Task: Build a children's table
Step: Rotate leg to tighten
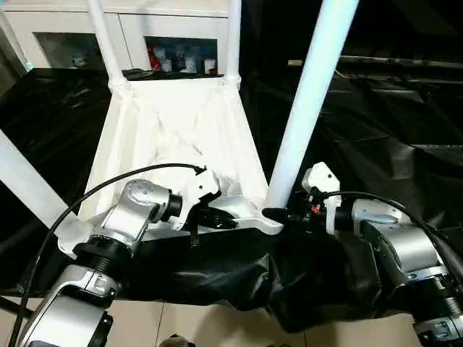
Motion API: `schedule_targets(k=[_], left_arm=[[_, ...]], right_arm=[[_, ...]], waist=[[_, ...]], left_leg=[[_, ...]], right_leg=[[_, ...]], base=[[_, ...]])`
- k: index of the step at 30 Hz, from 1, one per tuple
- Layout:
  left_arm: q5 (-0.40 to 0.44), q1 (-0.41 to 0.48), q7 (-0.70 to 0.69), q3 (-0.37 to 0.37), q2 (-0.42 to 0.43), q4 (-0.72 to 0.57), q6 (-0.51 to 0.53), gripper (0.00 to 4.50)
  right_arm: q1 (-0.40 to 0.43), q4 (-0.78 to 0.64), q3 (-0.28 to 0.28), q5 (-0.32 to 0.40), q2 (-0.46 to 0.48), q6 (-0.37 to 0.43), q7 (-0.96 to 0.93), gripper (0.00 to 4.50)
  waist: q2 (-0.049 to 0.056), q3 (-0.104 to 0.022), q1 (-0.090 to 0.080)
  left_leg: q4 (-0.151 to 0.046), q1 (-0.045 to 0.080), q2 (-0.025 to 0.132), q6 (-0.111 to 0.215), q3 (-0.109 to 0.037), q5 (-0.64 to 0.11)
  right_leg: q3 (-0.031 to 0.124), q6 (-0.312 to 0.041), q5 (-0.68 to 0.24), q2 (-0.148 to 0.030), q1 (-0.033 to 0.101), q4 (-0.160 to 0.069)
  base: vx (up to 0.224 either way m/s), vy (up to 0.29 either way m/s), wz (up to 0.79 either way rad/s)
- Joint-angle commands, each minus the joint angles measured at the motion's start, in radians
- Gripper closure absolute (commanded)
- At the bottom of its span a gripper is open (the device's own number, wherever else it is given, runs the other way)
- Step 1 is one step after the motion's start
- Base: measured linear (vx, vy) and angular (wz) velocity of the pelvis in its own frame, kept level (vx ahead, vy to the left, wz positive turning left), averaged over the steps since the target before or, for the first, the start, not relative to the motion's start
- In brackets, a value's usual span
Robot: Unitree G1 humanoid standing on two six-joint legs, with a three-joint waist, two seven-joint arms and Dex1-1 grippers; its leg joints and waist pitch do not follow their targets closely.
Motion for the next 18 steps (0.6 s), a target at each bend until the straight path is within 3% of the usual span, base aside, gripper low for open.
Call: schedule_targets(k=[1,8,11,13,14,16,18], left_arm=[[-0.062,0.011,-0.038,0.000,-0.017,-0.048,0.001,4.50],[-0.034,-0.004,0.050,0.015,-0.042,-0.009,-0.020,4.50],[0.027,-0.065,0.274,0.044,-0.102,0.103,-0.027,4.50],[0.051,-0.120,0.463,0.075,-0.167,0.186,0.017,4.50],[0.051,-0.120,0.463,0.075,-0.167,0.186,0.017,4.50],[0.060,-0.156,0.590,0.094,-0.217,0.233,0.052,4.50],[0.069,-0.179,0.663,0.095,-0.262,0.260,0.055,4.50]], right_arm=[[0.012,-0.016,0.002,0.013,-0.007,0.001,0.021,2.50],[0.017,0.005,-0.018,0.018,0.019,0.007,-0.026,2.55],[0.003,0.104,-0.045,-0.038,0.091,-0.013,-0.205,2.56],[-0.005,0.164,-0.057,-0.088,0.178,0.008,-0.394,2.56],[-0.005,0.164,-0.057,-0.088,0.178,0.008,-0.394,2.56],[-0.021,0.210,-0.078,-0.121,0.244,0.026,-0.558,2.57],[-0.042,0.249,-0.111,-0.118,0.308,0.046,-0.672,2.57]], waist=[[-0.011,-0.054,-0.002],[-0.013,-0.053,-0.004],[-0.015,-0.050,-0.007],[-0.020,-0.050,-0.008],[-0.018,-0.048,-0.010],[-0.019,-0.046,-0.010],[-0.016,-0.051,-0.008]], left_leg=[[-0.061,0.011,0.031,0.064,-0.002,-0.172],[-0.061,0.011,0.029,0.062,-0.002,-0.171],[-0.061,0.013,0.026,0.046,0.001,-0.196],[-0.064,0.014,0.022,0.015,-0.004,-0.210],[-0.065,0.014,0.022,0.012,-0.003,-0.215],[-0.068,0.017,0.023,0.009,-0.004,-0.231],[-0.069,0.016,0.022,0.002,-0.009,-0.228]], right_leg=[[0.029,-0.232,-0.139,-0.063,0.054,-0.068],[0.029,-0.227,-0.146,-0.061,0.052,-0.070],[0.030,-0.211,-0.218,-0.061,0.046,-0.079],[0.028,-0.183,-0.307,-0.064,0.051,-0.085],[0.029,-0.176,-0.322,-0.063,0.046,-0.087],[0.031,-0.158,-0.361,-0.063,0.042,-0.093],[0.030,-0.151,-0.358,-0.066,0.046,-0.091]], base=[[0.000,0.000,0.00],[0.000,0.000,0.00],[0.000,0.000,0.00],[0.000,0.000,0.00],[0.000,0.000,0.00],[0.000,0.000,0.00],[0.000,0.000,0.00]])
